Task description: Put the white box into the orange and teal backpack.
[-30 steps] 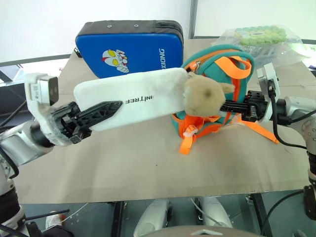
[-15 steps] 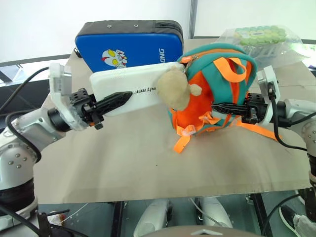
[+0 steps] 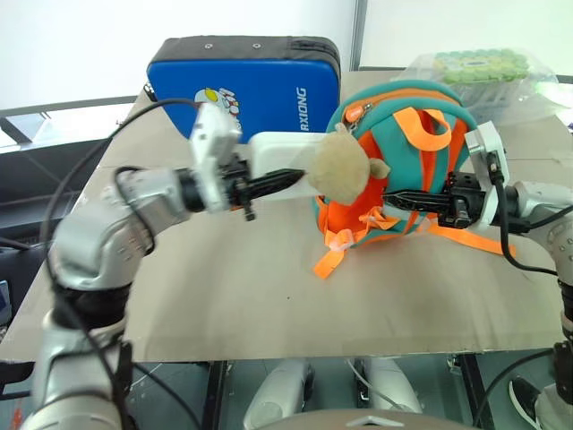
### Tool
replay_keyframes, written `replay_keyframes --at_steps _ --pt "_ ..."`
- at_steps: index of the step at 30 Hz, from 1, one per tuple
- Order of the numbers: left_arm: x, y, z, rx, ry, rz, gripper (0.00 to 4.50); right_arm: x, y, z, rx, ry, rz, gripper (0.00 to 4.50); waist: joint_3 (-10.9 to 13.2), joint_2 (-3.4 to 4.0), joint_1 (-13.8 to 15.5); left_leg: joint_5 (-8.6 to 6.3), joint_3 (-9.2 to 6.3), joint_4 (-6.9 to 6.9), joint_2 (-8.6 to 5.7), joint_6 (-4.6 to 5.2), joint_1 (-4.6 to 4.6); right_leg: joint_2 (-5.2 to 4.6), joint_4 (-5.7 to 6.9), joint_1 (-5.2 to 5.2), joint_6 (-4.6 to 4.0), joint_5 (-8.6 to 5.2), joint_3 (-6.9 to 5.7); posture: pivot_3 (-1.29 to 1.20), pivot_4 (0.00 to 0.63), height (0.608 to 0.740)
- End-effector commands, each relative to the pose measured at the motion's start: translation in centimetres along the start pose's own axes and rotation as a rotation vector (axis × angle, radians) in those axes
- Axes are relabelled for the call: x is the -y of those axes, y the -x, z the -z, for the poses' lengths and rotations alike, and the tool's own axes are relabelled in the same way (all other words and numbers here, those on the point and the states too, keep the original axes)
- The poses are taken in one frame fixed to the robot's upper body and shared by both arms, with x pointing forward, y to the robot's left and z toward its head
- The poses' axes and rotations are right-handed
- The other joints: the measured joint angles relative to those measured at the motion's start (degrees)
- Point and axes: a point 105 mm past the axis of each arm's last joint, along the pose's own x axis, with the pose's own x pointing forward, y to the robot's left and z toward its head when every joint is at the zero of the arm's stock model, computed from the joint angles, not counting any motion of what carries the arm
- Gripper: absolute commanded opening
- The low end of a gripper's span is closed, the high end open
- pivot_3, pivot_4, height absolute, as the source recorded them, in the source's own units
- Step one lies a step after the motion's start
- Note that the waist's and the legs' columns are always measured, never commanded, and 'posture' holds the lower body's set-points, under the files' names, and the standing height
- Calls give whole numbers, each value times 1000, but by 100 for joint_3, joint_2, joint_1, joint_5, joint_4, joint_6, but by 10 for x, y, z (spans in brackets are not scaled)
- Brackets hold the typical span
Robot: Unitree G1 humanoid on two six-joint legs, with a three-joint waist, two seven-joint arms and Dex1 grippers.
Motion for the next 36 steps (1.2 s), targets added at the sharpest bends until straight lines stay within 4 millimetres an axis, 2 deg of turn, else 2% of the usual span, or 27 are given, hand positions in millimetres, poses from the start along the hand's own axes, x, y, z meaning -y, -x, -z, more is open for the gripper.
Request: replay_keyframes --at_steps 1,4,6,8,9,11,13,15,18,20,22,24,27,31,34,36 --pt "1 -43 -9 -2 -51 92 1050 -8 -6 -11 27 72 -48 41 1 -2 3 0 -1 1 0 0 -3 -1 0 -1 0 0 -1 0 150 739" --pt "0 -81 -3 -59 -78 141 1050 -11 -12 -11 31 79 -67 41 1 -3 -46 0 -2 7 -3 1 -8 -2 -2 -4 1 0 -5 0 150 739" --pt "3 -112 12 -110 -99 172 1050 -11 -15 -9 35 83 -67 41 1 -3 -65 0 1 6 -2 1 -8 -2 -2 -8 1 0 -5 0 150 739" --pt "5 -126 24 -143 -92 195 1050 -10 -16 -8 39 86 -56 41 1 -3 -62 0 -1 5 -2 1 -7 -3 -4 -7 1 0 -14 0 150 739" --pt "2 -128 33 -165 -126 180 1835 -9 -17 -8 41 86 -46 0 1 -3 -63 0 -1 6 -2 1 -7 -4 -3 -7 1 0 -13 0 150 739" --pt "-3 -120 31 -120 -111 156 2403 -5 -16 -7 44 87 -8 0 0 -3 -81 0 -1 6 -2 1 -6 -4 -2 -7 1 0 -12 0 150 739" --pt "-6 -104 14 -8 -59 152 3090 -1 -14 -6 41 89 30 0 0 -3 -120 0 0 6 -2 1 1 -4 11 -6 1 0 -4 0 150 739" --pt "-2 -79 -7 118 42 202 3840 3 -13 -4 34 93 59 0 0 -3 -167 0 0 8 -2 1 1 -4 19 -8 1 0 -2 0 150 739" --pt "-12 -16 -18 205 219 177 3921 9 -12 2 18 91 96 0 0 -2 -307 0 0 10 0 0 0 1 25 -18 1 0 6 0 150 739" --pt "-13 13 -22 237 301 155 3921 12 -13 4 15 89 108 0 0 -2 -354 0 -1 6 1 0 2 3 27 -22 1 0 7 0 150 739" --pt "-7 36 -25 253 365 151 3921 14 -15 5 14 87 111 0 0 -2 -350 0 -2 5 2 0 6 5 27 -20 1 0 7 0 150 739" --pt "-2 49 -25 258 396 130 3921 16 -18 5 18 84 108 0 -1 -2 -317 0 -4 10 1 0 6 3 26 -15 1 0 3 0 150 739" --pt "14 46 -11 218 389 95 3921 14 -24 4 23 76 71 0 -1 -2 -242 0 -8 21 -4 1 7 -2 24 -3 1 0 -3 0 150 739" --pt "31 26 -16 261 410 136 3921 14 -26 2 18 75 57 0 -1 -4 -139 0 -13 36 -5 0 3 -2 27 -2 -4 4 -9 0 150 739" --pt "22 -3 -7 241 349 18 3921 13 -25 2 7 81 55 0 -2 -4 -140 0 -11 36 -5 0 5 -2 28 3 -4 4 -7 0 150 739" --pt "21 -13 -7 245 343 4 3921 12 -25 2 1 83 59 0 -2 -5 -143 0 -7 36 -5 0 7 -2 26 5 -5 4 -4 0 150 739"
